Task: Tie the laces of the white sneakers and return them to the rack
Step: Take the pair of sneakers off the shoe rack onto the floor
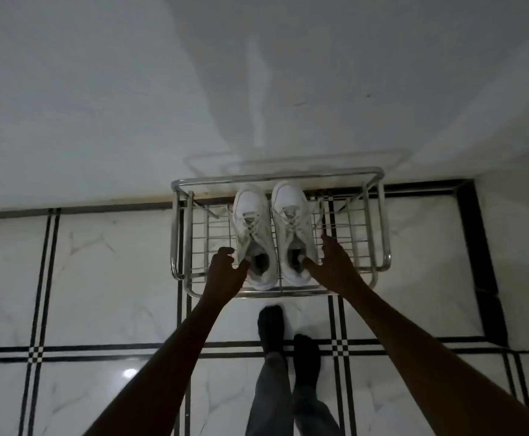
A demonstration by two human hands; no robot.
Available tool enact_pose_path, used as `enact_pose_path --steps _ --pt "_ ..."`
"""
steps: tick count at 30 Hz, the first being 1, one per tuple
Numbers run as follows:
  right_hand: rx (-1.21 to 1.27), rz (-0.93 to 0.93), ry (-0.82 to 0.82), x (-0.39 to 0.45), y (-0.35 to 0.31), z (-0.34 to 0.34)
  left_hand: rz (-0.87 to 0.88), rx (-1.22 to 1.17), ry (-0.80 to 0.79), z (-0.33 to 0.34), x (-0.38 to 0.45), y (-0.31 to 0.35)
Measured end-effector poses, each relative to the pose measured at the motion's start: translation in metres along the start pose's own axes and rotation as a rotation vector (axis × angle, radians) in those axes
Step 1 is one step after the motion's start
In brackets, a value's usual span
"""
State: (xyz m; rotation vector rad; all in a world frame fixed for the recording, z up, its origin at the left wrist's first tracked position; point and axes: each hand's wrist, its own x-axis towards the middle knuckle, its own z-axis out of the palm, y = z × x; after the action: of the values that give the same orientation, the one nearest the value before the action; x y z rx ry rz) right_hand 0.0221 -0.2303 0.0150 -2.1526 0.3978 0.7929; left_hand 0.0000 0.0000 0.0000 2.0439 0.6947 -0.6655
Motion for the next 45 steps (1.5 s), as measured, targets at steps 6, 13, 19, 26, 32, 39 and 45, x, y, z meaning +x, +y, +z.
enact_pose_path --steps 6,13,19,26,32,39,45 --pt "0.095 0.036 0.071 0.037 0.020 0.028 -0.070 -0.142 -0.093 0.020 0.025 -0.021" --pt "0.057 0.009 0.016 0.066 0.053 0.043 -0.083 -0.207 -0.140 0.020 0.035 -0.027" --pt "-0.030 -0.030 0.035 0.057 0.051 0.048 -0.055 -0.235 -0.113 0.027 0.023 -0.031" --pt "-0.019 -0.143 0.110 -0.008 0.093 0.074 0.063 -0.196 -0.033 0.044 -0.029 -0.082" --pt "0.009 -0.198 0.150 -0.111 0.147 0.094 0.111 -0.225 0.004 0.081 -0.122 -0.154" --pt "0.026 -0.156 0.079 -0.177 0.246 0.159 0.088 -0.293 -0.011 0.139 -0.197 -0.251" --pt "-0.045 -0.094 0.061 -0.169 0.332 0.241 -0.004 -0.260 -0.023 0.196 -0.179 -0.355"
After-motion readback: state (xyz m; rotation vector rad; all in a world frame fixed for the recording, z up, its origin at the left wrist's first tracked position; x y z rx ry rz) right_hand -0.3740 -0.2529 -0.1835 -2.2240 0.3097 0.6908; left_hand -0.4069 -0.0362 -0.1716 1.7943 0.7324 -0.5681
